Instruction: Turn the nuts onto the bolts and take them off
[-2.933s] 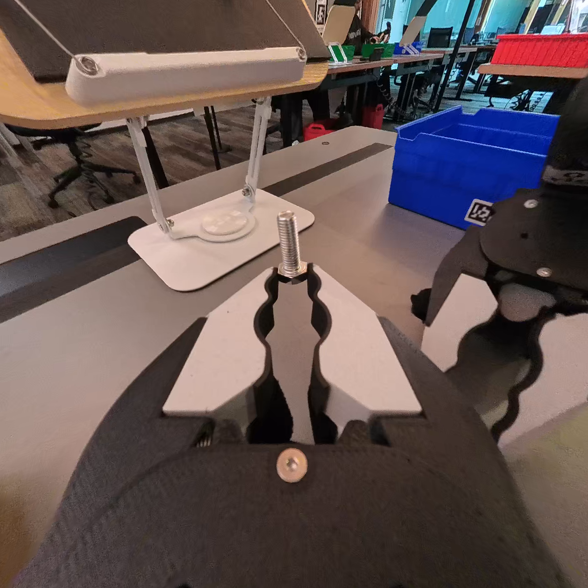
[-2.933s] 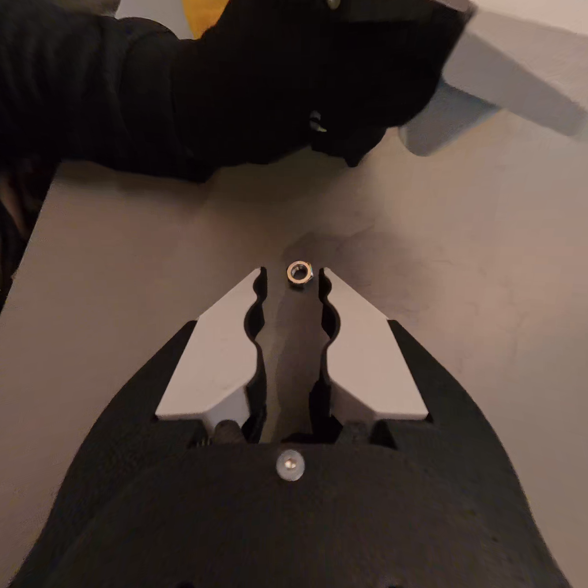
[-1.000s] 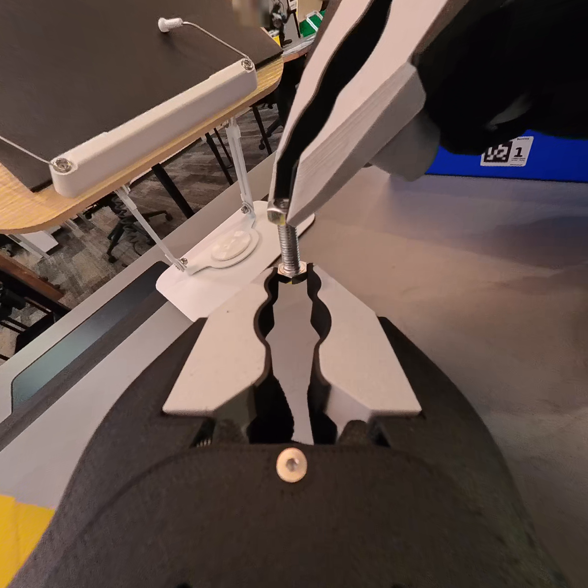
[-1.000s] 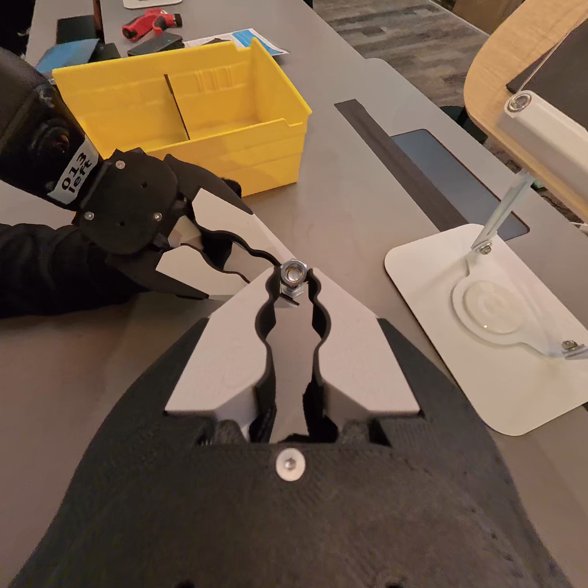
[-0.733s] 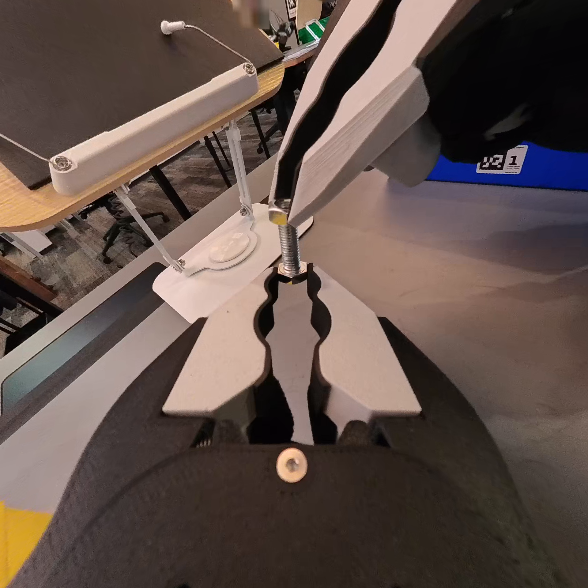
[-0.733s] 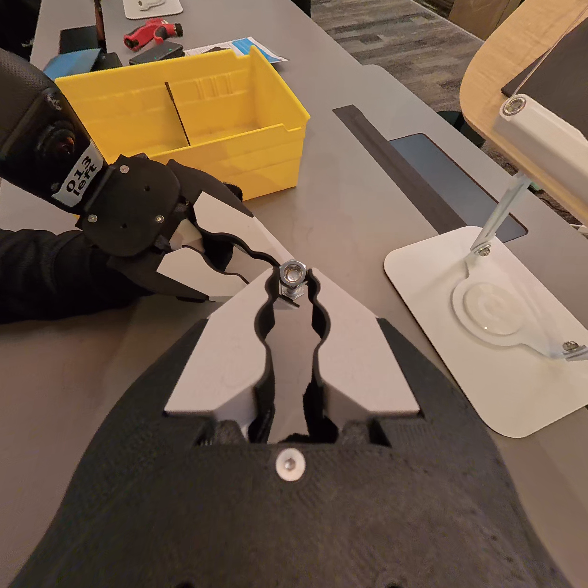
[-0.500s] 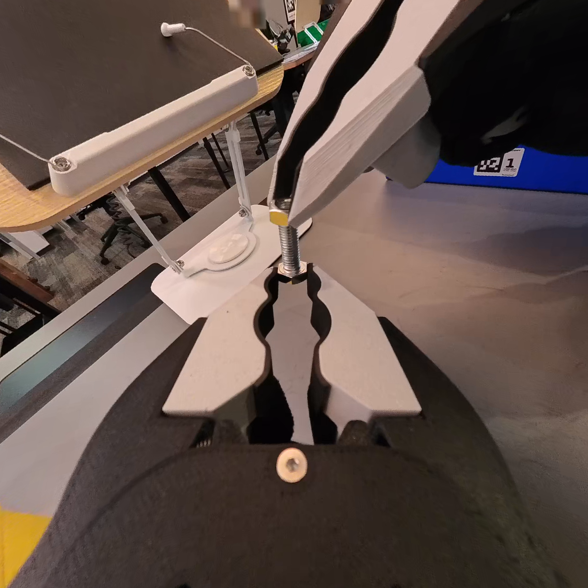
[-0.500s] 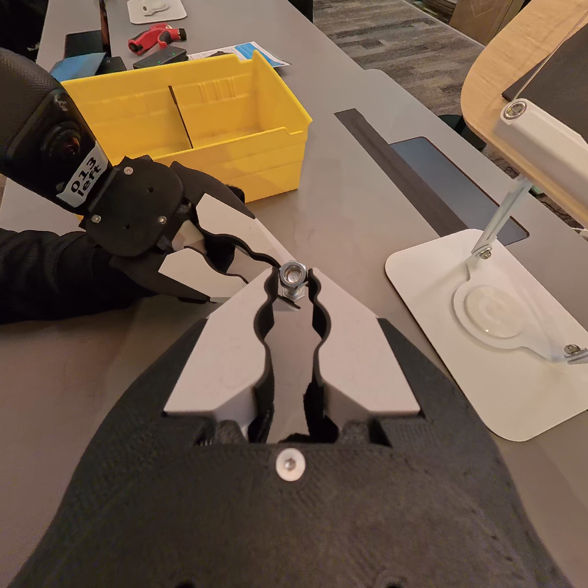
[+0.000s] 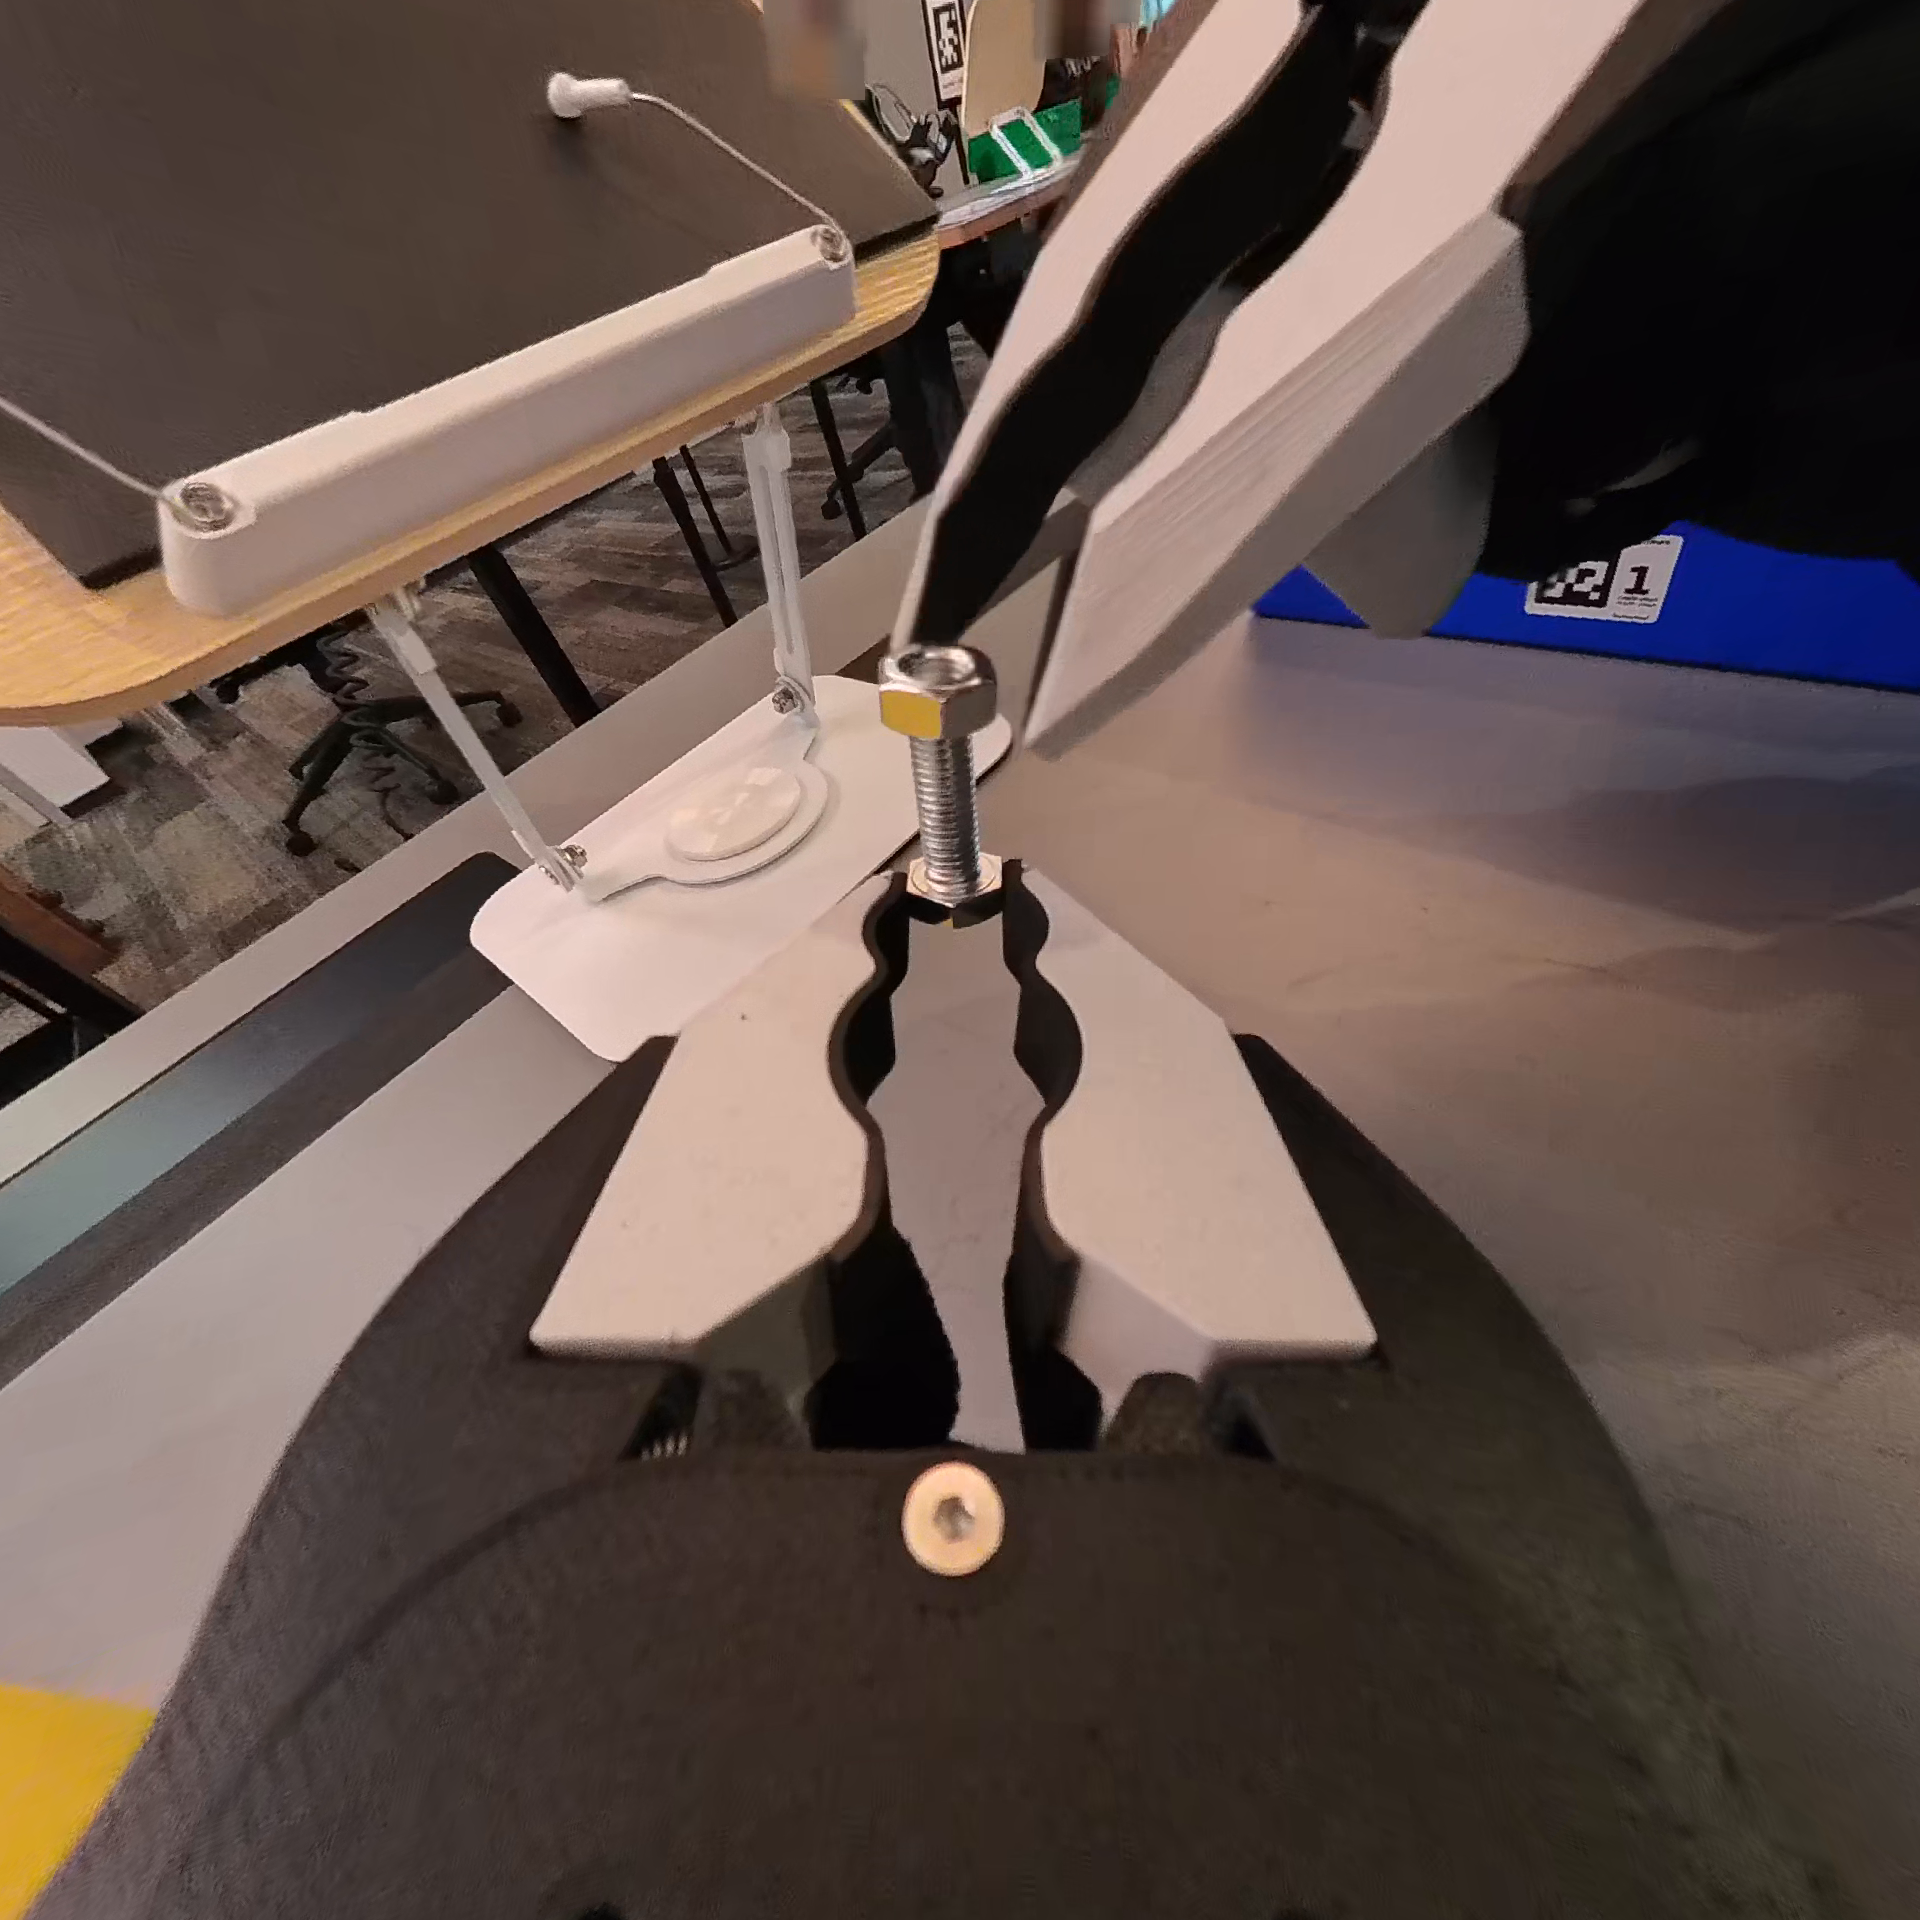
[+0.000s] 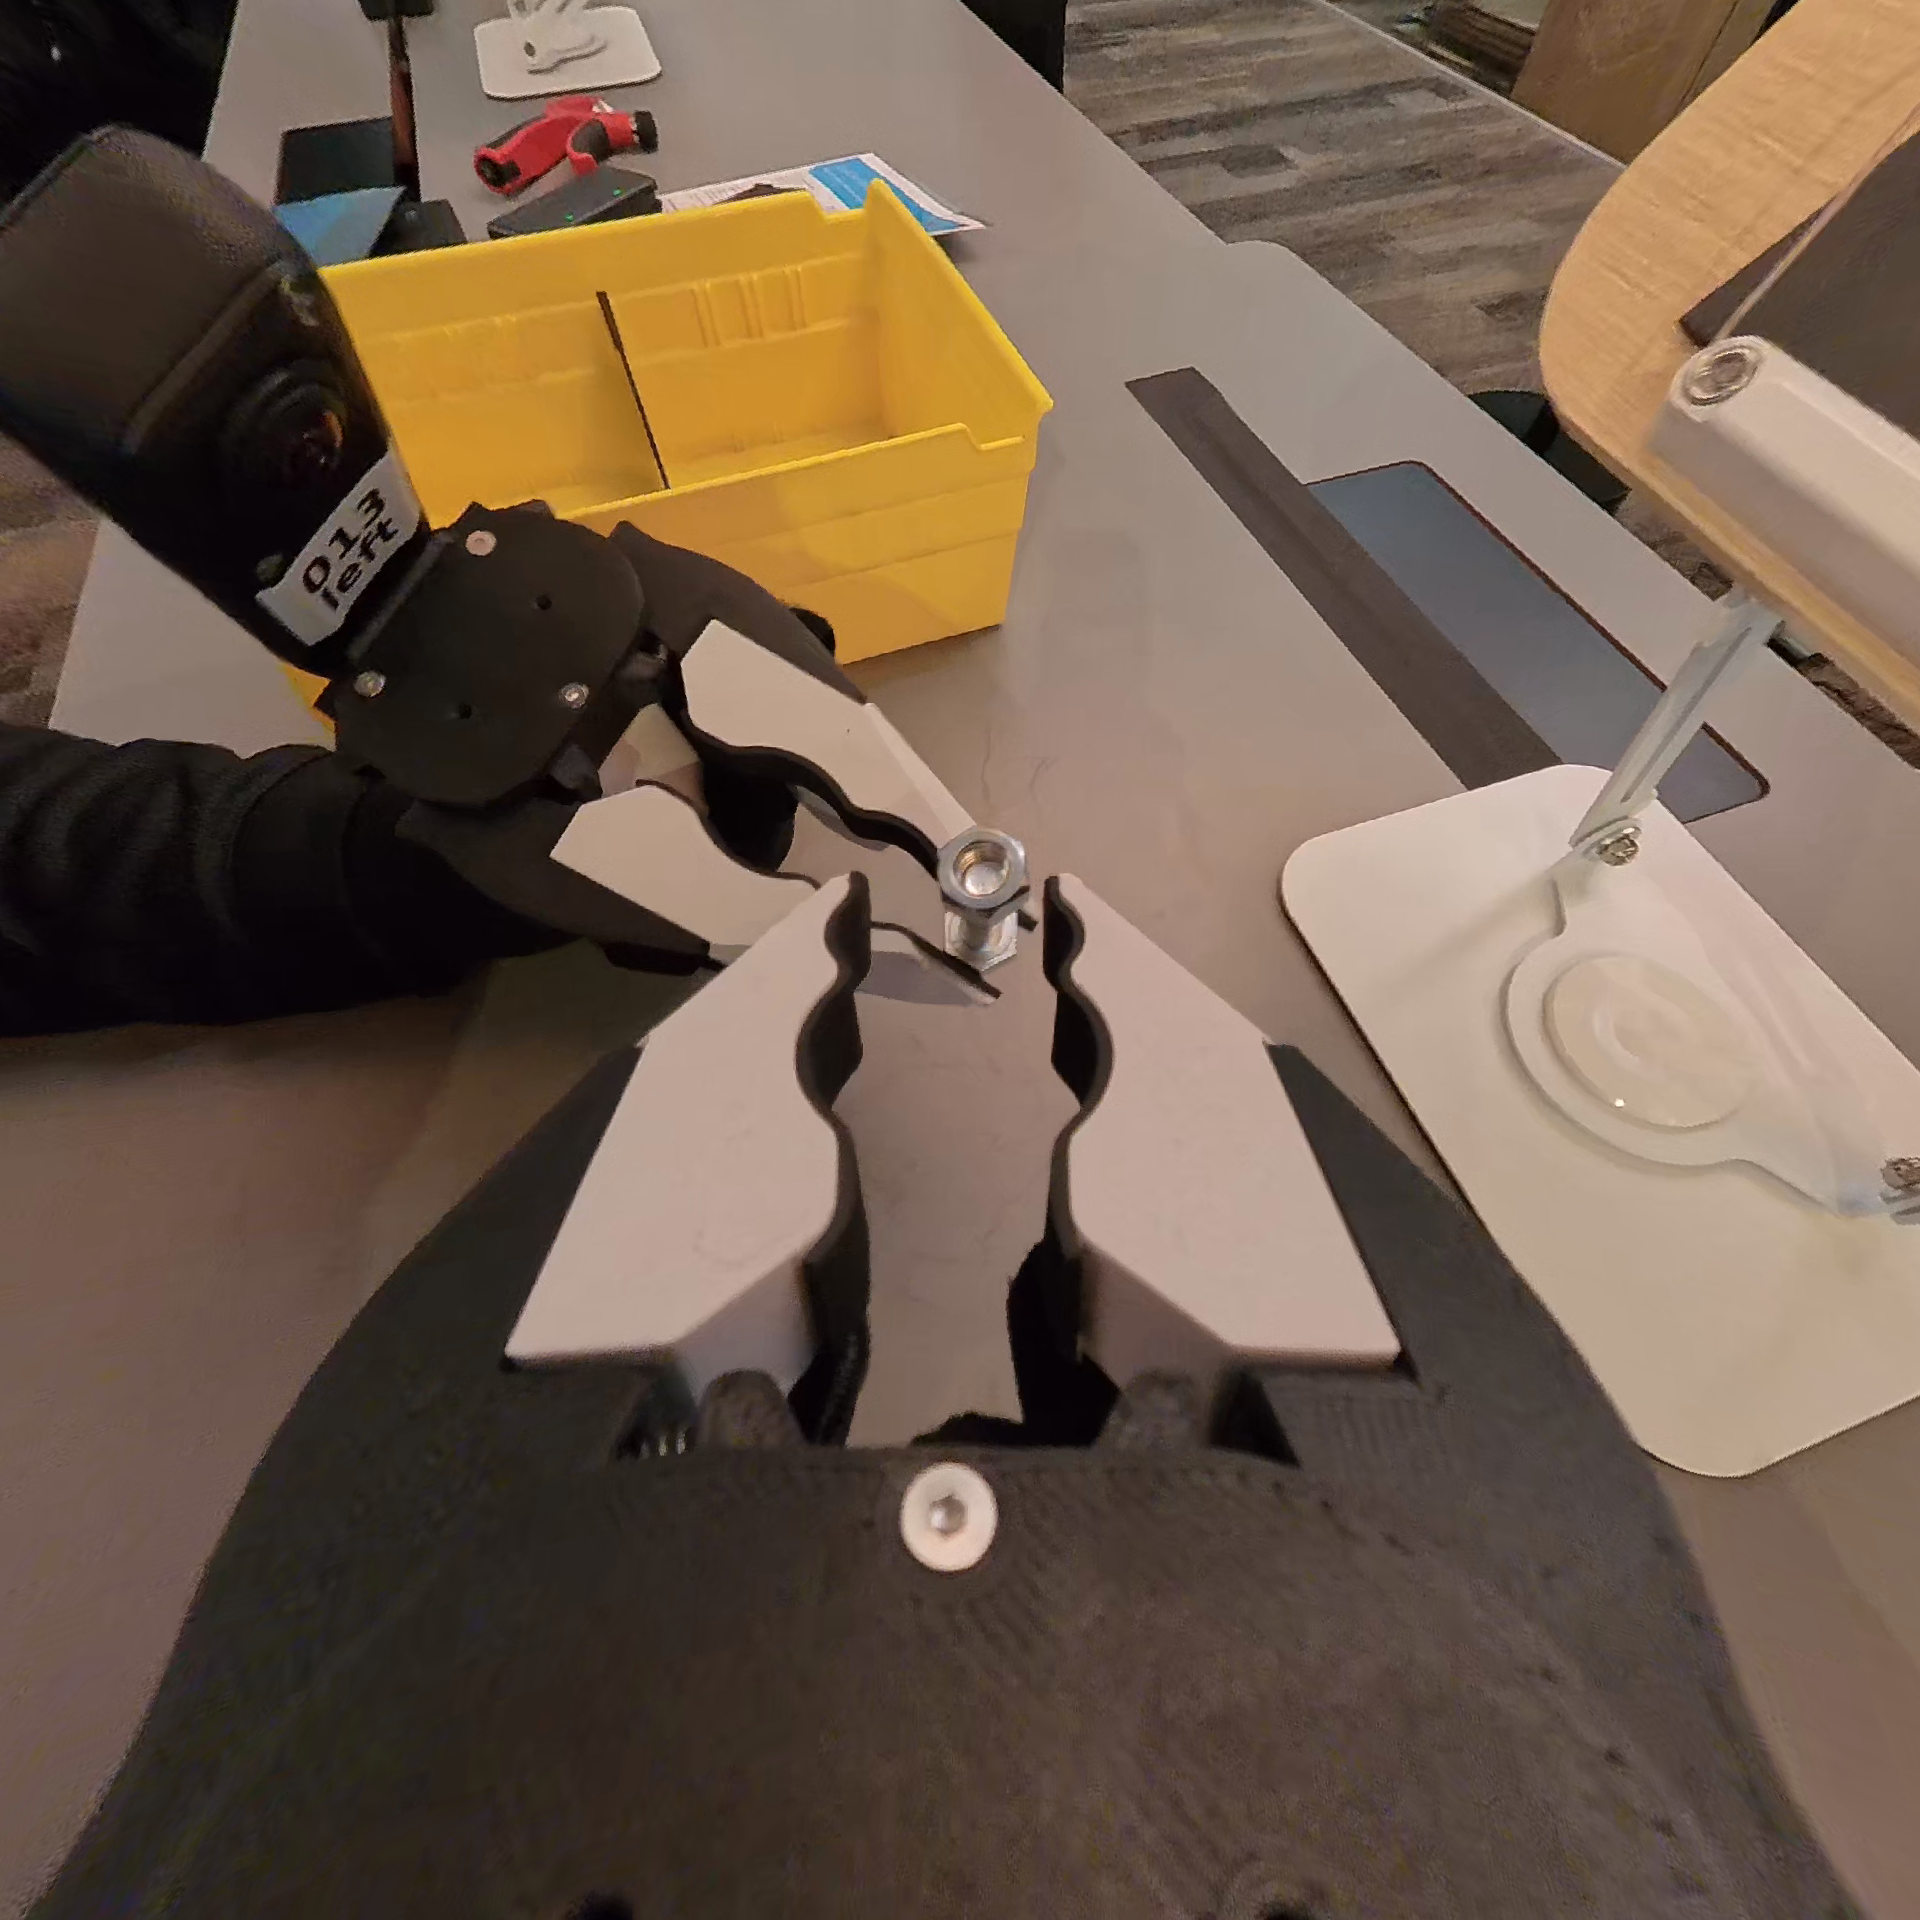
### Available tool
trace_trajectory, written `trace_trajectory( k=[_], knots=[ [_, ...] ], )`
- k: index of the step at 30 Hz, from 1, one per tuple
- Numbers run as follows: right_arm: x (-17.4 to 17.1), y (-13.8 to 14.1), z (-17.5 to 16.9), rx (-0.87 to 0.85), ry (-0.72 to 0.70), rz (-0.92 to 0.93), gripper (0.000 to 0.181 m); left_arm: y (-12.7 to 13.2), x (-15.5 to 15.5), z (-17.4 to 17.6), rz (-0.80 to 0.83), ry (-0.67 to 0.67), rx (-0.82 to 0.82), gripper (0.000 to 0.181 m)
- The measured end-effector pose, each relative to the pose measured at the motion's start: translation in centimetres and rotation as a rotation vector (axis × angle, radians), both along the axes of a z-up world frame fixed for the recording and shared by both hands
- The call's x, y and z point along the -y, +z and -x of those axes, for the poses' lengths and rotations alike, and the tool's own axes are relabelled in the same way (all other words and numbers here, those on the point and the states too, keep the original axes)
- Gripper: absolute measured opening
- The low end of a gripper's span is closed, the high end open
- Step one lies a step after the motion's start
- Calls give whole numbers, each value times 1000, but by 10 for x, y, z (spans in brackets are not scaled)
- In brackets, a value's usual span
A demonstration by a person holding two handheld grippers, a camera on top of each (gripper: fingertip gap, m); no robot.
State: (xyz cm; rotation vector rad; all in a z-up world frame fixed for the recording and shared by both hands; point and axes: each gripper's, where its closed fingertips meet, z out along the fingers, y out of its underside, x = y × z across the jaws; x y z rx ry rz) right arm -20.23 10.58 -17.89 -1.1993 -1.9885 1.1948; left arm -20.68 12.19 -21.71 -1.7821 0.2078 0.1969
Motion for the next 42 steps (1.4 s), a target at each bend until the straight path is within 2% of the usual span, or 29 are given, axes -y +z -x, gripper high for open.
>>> trace_trajectory(
  k=[7,16,18,20,23,26,29,30,32,33,34,37,38,41,42],
  knots=[
    [2,-4,-2,9,13,-22,27,0,1,3,-6,1,27,15],
    [5,-1,0,-17,12,-35,36,-2,0,2,2,-1,30,15],
    [5,-4,-2,-3,15,-47,28,-2,1,3,3,3,32,16],
    [7,-6,-7,20,43,-46,11,-1,1,4,-2,4,41,15],
    [2,-3,-5,11,15,-41,19,-2,1,4,3,3,39,15],
    [1,1,-1,-26,-6,-47,34,-3,0,3,8,-1,34,15],
    [6,-1,-1,-25,14,-58,38,-3,0,3,10,0,36,15],
    [6,-2,-2,-17,15,-60,35,-4,0,3,13,1,37,16],
    [6,-6,-6,22,30,-47,13,-4,1,4,12,2,40,16],
    [5,-6,-8,31,37,-33,12,-4,1,4,13,2,41,16],
    [3,-5,-8,27,30,-21,15,-4,0,4,15,2,41,16],
    [-4,0,-2,-16,-17,-31,40,-5,0,3,18,-1,39,16],
    [-3,1,-1,-30,-14,-36,43,-6,0,3,20,-2,38,16],
    [4,-6,-1,-4,16,-40,47,-6,0,3,20,-1,40,16],
    [6,-8,-3,10,28,-41,40,-6,0,4,20,0,41,16]
  ],
)
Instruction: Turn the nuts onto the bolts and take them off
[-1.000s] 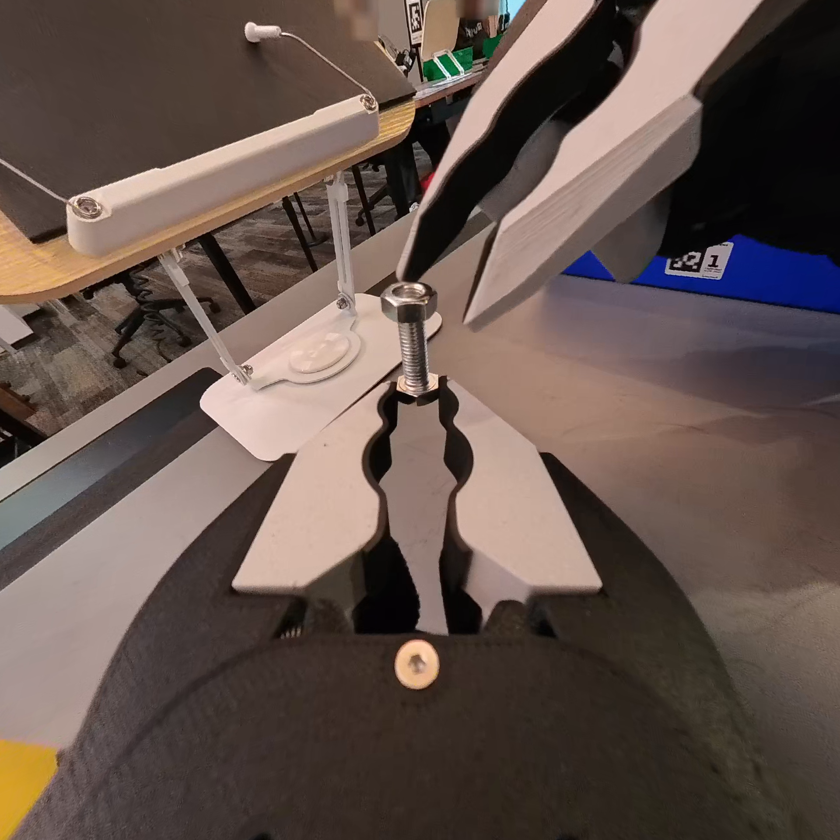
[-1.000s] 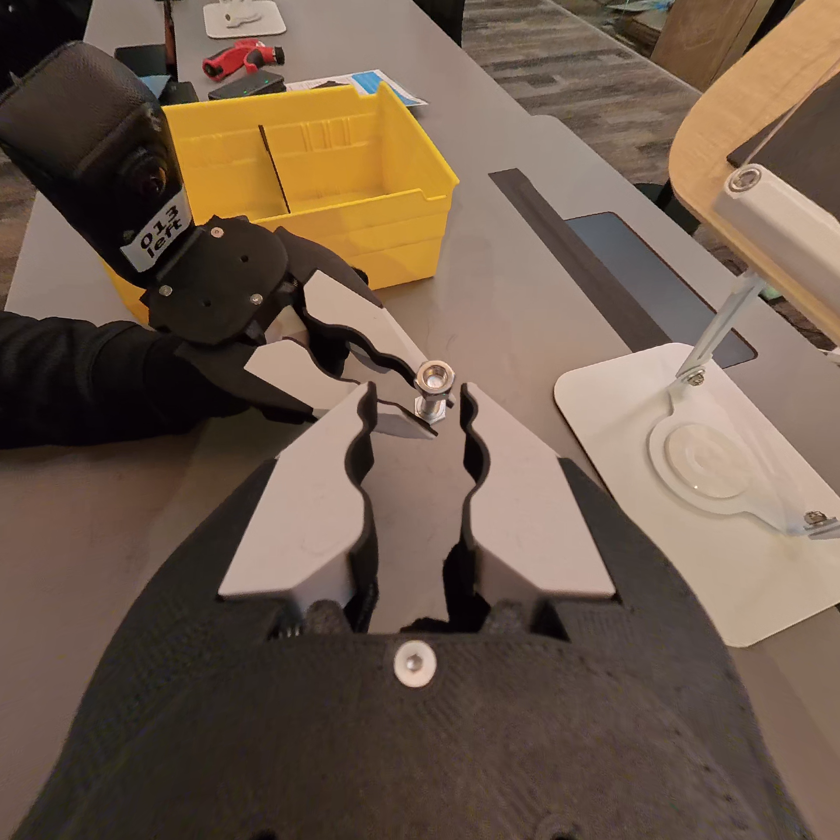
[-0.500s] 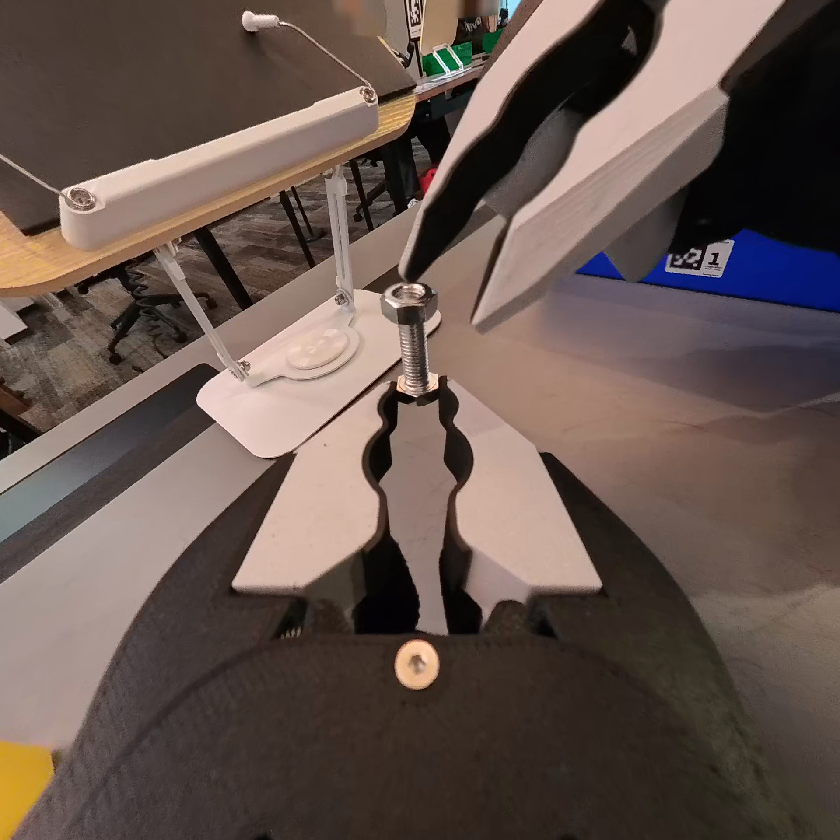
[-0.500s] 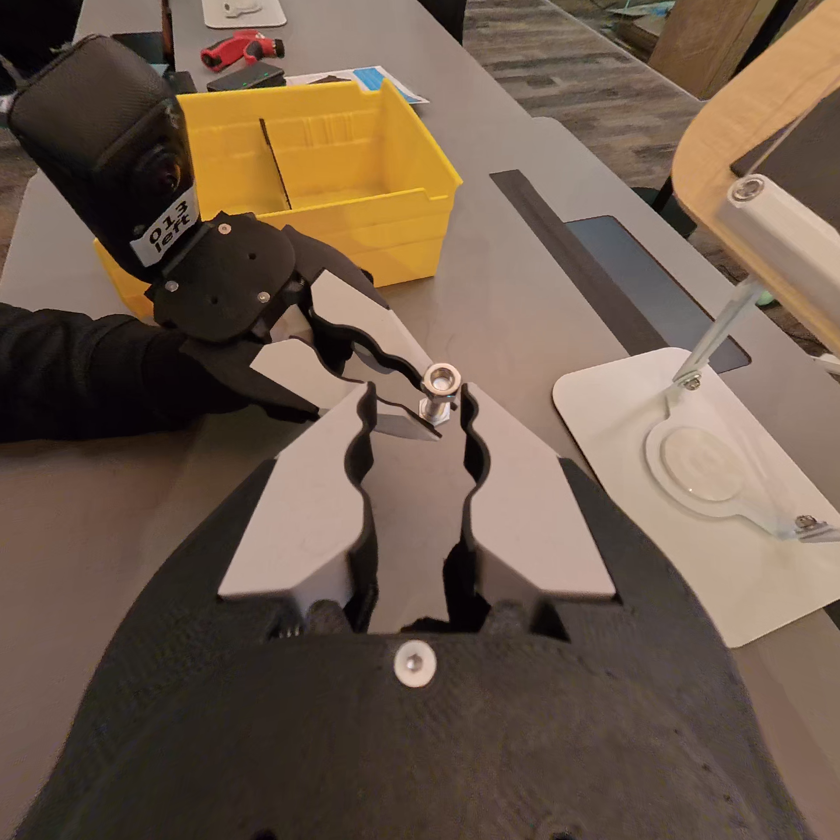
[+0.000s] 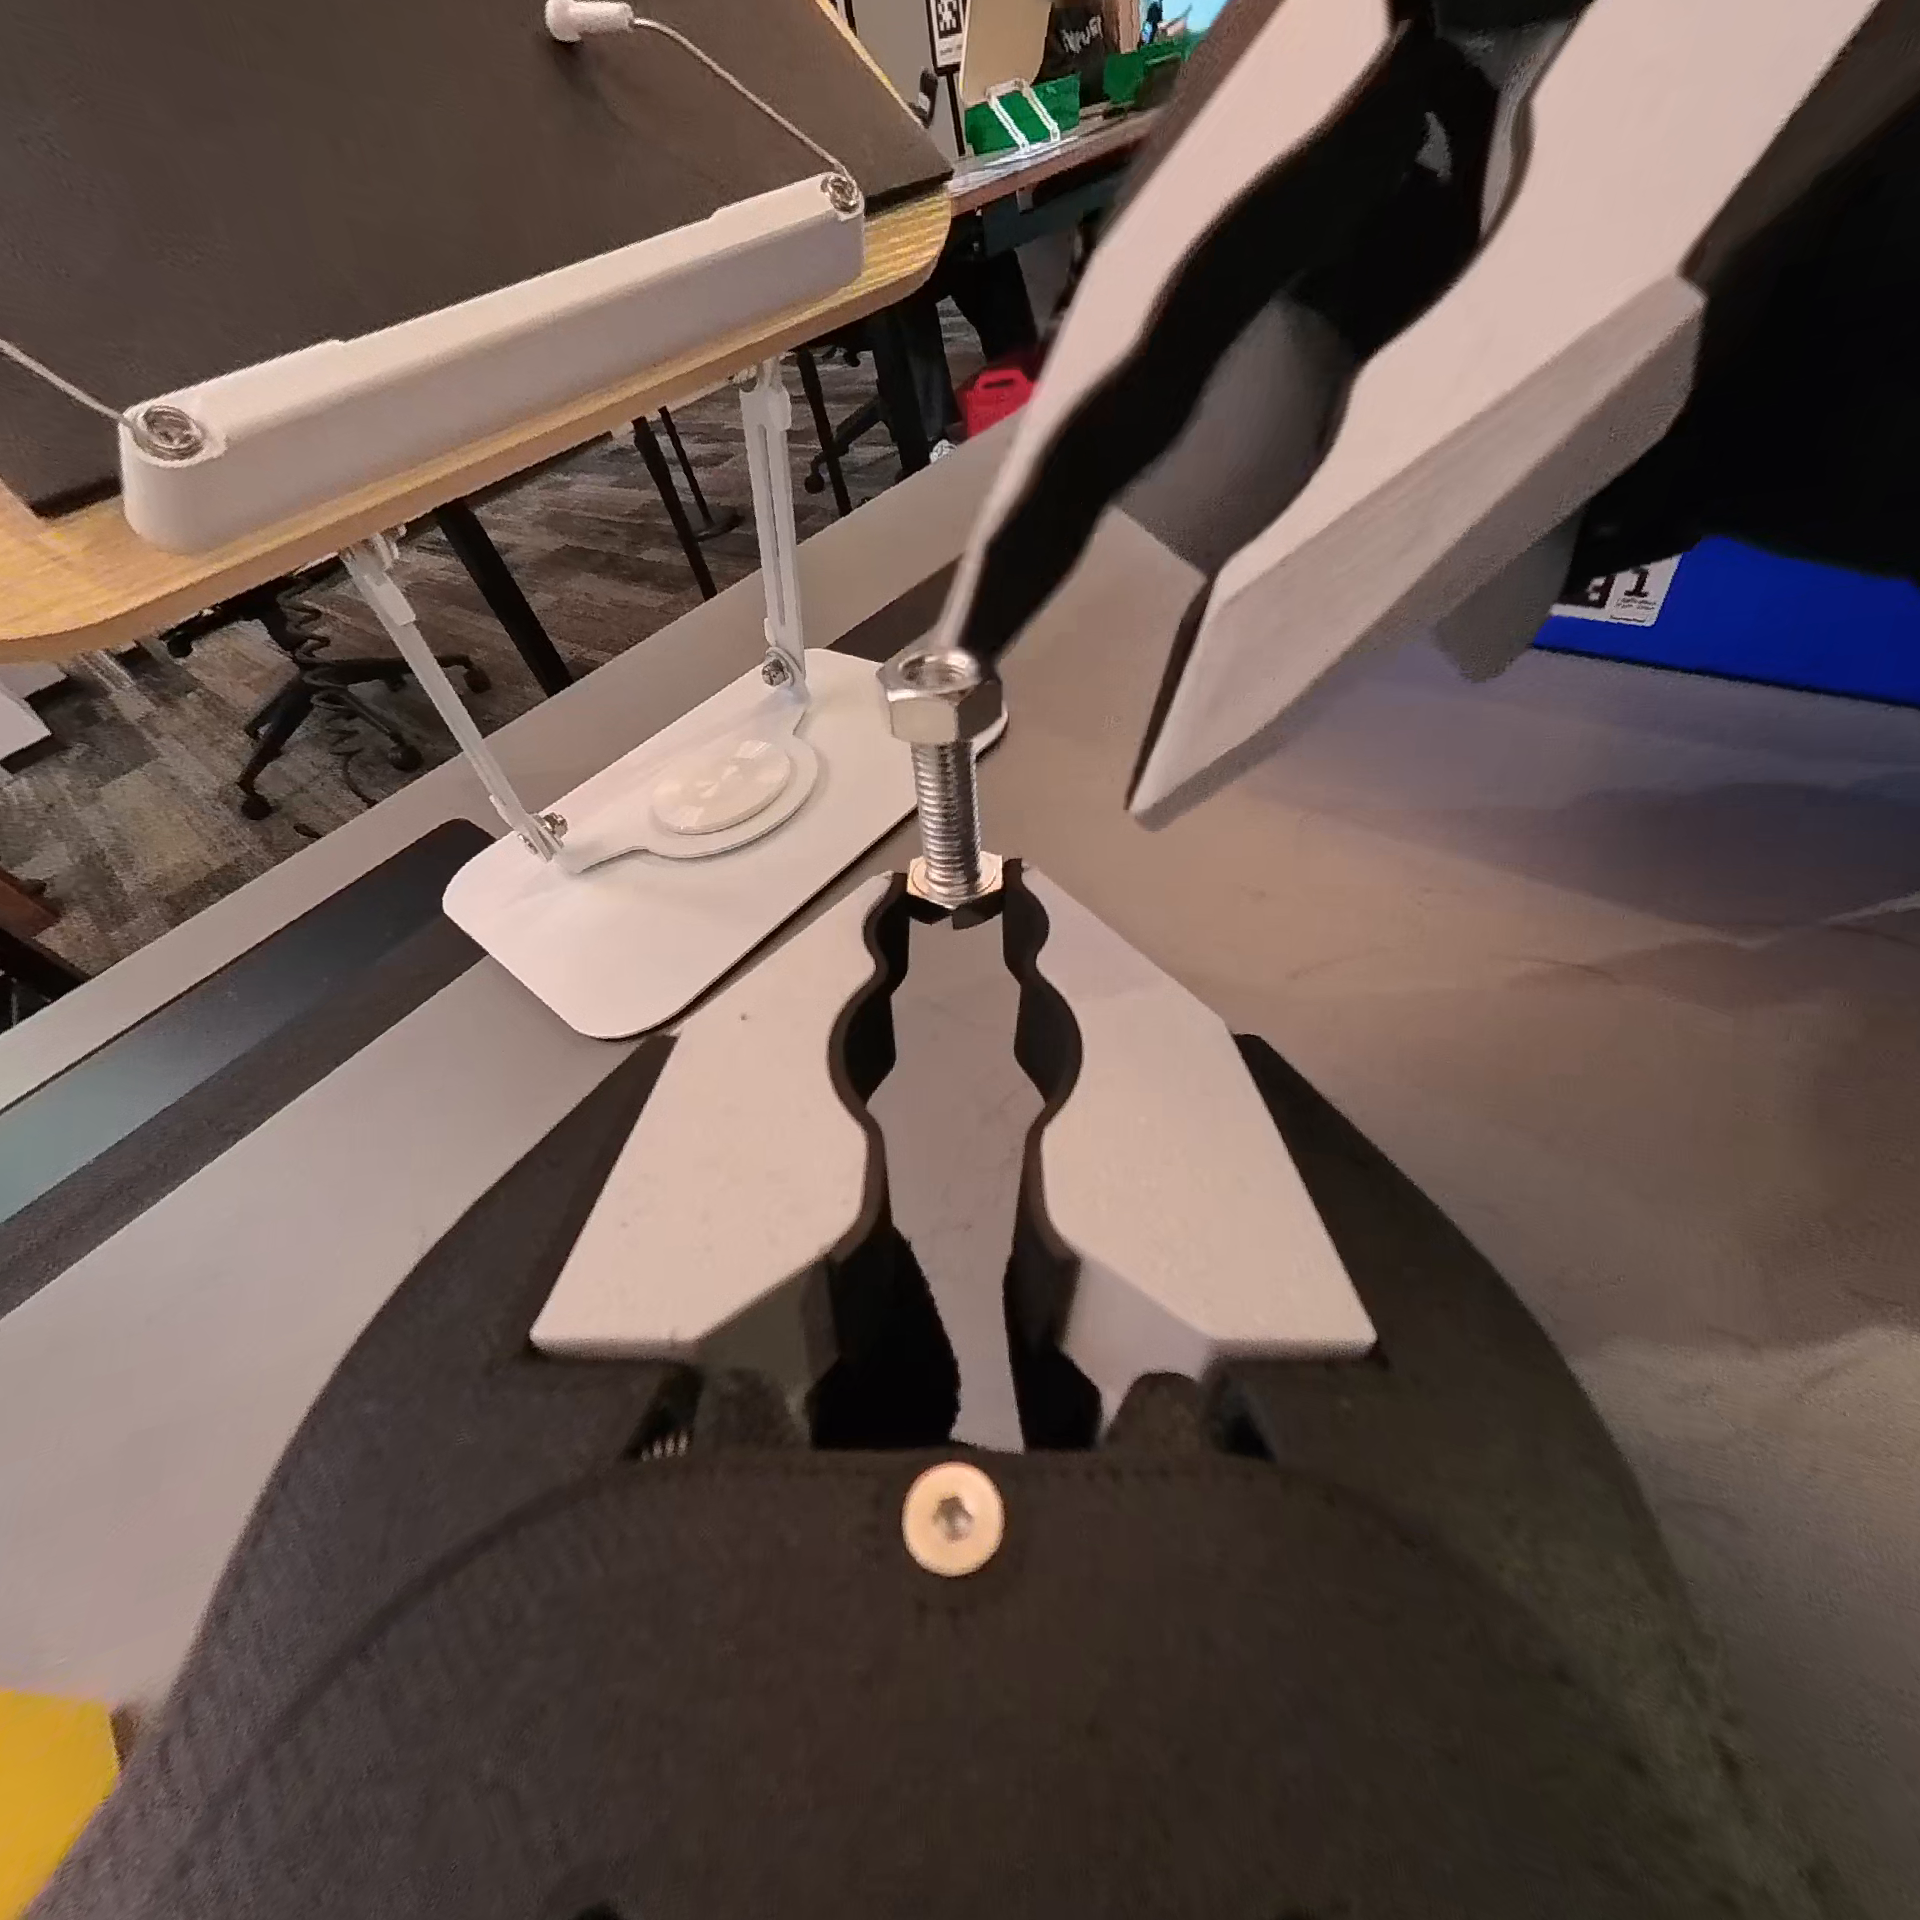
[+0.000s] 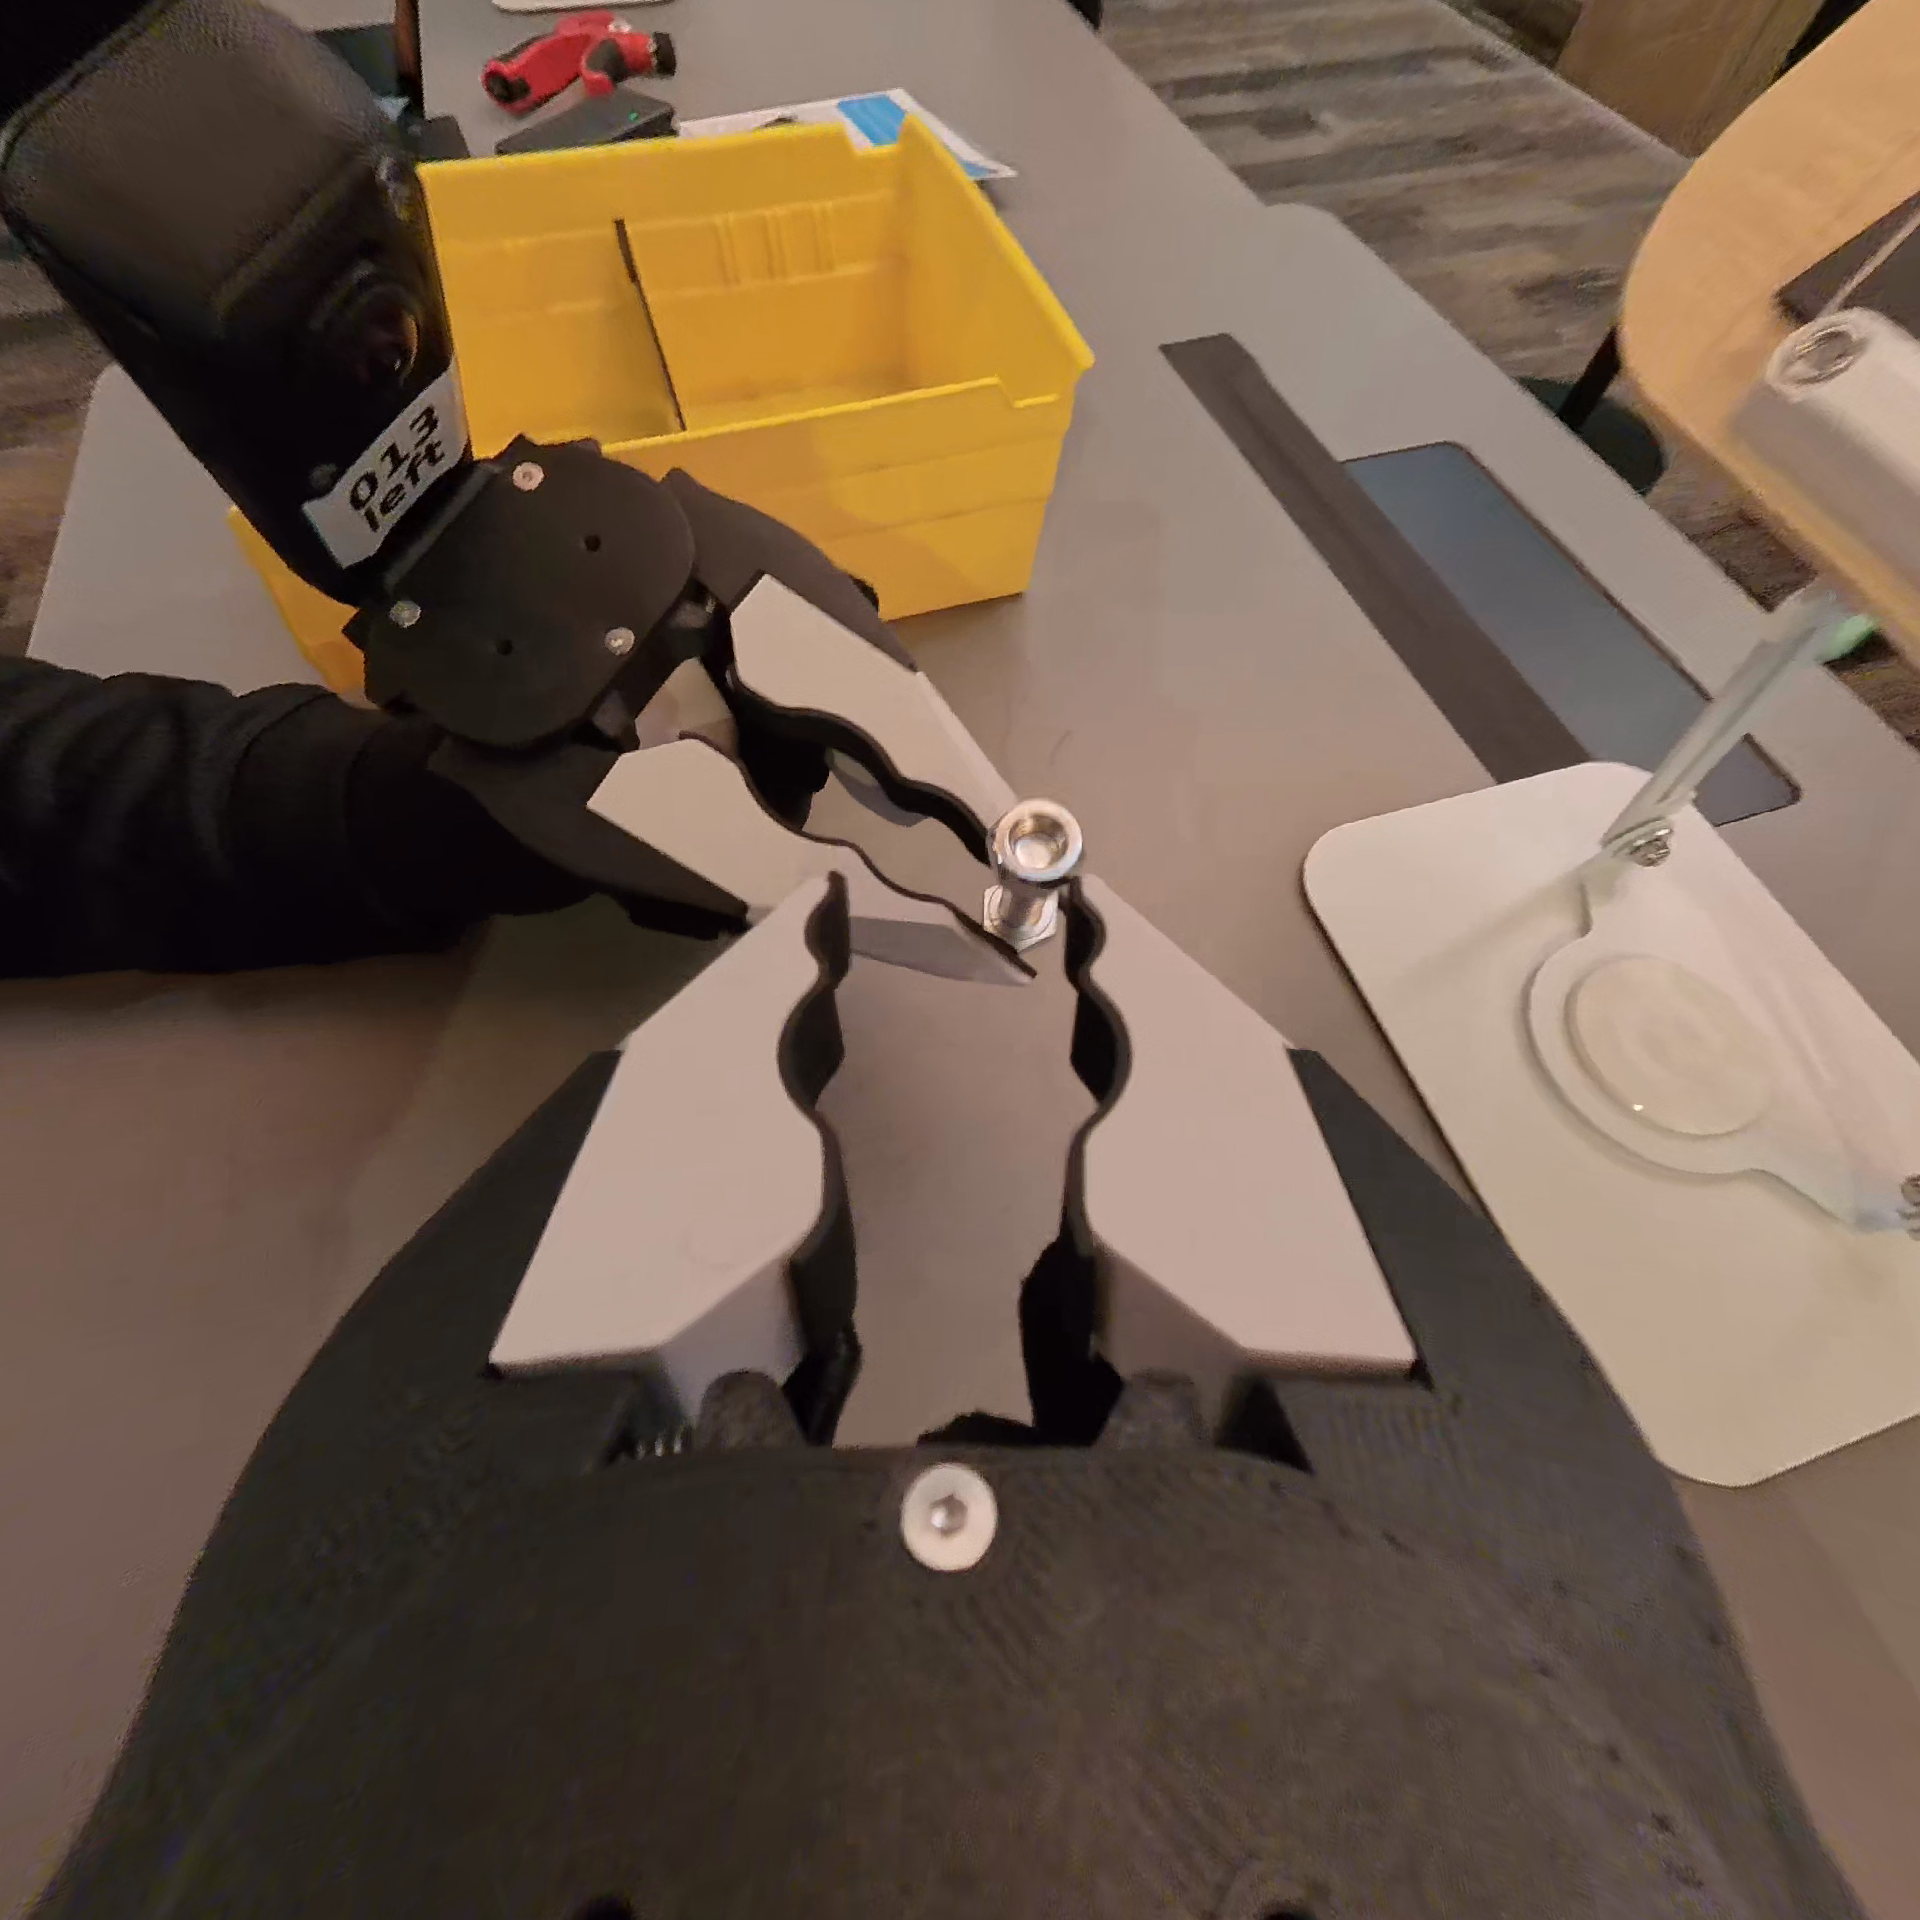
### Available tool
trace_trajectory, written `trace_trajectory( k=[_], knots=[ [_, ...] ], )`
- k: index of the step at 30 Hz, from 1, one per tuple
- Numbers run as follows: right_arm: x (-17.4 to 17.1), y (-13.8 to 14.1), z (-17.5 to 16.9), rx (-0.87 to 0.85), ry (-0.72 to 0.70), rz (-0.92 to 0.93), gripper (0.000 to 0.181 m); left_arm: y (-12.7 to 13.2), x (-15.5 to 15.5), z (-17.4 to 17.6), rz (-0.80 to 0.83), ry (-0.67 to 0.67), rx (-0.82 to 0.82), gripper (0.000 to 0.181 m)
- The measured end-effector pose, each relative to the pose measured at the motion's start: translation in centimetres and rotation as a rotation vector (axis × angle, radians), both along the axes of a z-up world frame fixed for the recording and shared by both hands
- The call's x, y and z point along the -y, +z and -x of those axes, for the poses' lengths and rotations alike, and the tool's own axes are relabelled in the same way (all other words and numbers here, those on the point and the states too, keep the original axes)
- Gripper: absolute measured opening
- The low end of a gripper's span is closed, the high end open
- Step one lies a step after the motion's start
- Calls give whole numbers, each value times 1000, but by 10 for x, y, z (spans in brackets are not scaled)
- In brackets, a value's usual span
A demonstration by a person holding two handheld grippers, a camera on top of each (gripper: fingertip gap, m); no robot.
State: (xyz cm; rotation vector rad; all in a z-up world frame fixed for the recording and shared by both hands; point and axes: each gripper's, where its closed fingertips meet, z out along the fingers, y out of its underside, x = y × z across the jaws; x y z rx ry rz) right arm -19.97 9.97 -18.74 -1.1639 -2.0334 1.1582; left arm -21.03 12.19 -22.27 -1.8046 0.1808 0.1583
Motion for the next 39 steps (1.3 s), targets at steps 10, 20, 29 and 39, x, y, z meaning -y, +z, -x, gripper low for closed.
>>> trace_trajectory(
  k=[10,20,29,39],
  knots=[
    [-1,7,3,-47,-10,37,57,-1,0,-1,7,-7,1,16],
    [-3,2,-1,-5,-8,22,38,-2,0,1,9,-3,15,16],
    [14,1,-12,17,99,38,4,-3,0,3,10,3,25,16],
    [4,4,1,-57,9,26,57,-4,0,2,17,-3,25,16]
  ],
)
